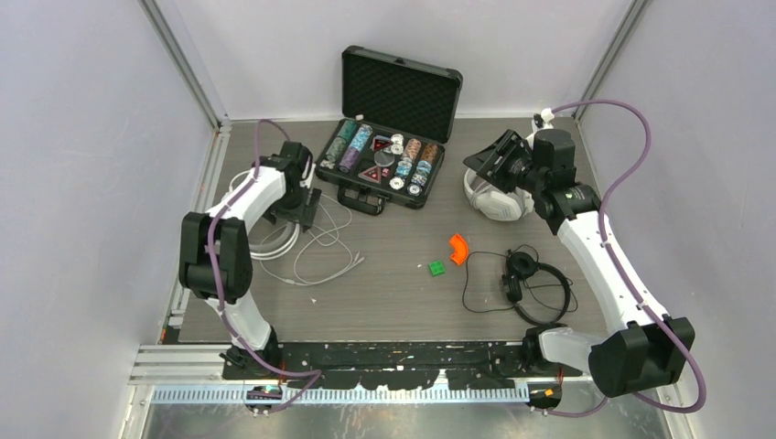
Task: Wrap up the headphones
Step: Pick up the headphones from the corner of the board.
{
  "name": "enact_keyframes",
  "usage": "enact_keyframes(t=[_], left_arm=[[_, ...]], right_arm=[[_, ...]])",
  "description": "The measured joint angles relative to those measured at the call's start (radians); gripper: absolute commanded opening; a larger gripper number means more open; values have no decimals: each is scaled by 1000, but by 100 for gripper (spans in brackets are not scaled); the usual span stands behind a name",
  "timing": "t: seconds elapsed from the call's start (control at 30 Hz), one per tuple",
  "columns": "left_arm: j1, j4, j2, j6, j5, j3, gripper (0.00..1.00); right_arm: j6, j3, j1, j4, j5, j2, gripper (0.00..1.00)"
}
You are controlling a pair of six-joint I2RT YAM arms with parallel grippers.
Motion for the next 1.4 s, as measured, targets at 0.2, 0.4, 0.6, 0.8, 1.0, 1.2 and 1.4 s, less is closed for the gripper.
enact_keyframes(t=[0.2,0.4,0.6,0.8,1.0,1.2,1.4], left_arm=[[24,30,17,10,21,-25,79],[28,51,84,33,21,-27,66],[29,50,149,33,29,-27,49],[31,48,149,37,40,-17,30],[32,17,148,38,84,13,0],[37,-58,118,8,138,79,0],[37,-133,37,-47,271,174,0]], right_arm=[[6,-6,0,2,-20,-8,54],[8,-9,0,2,-37,-15,54],[10,-9,0,3,-39,-15,52],[14,-9,0,3,-39,-15,52],[26,-9,6,11,-44,-15,52],[42,-10,37,28,-30,-15,52],[18,-11,92,65,-2,-14,56]])
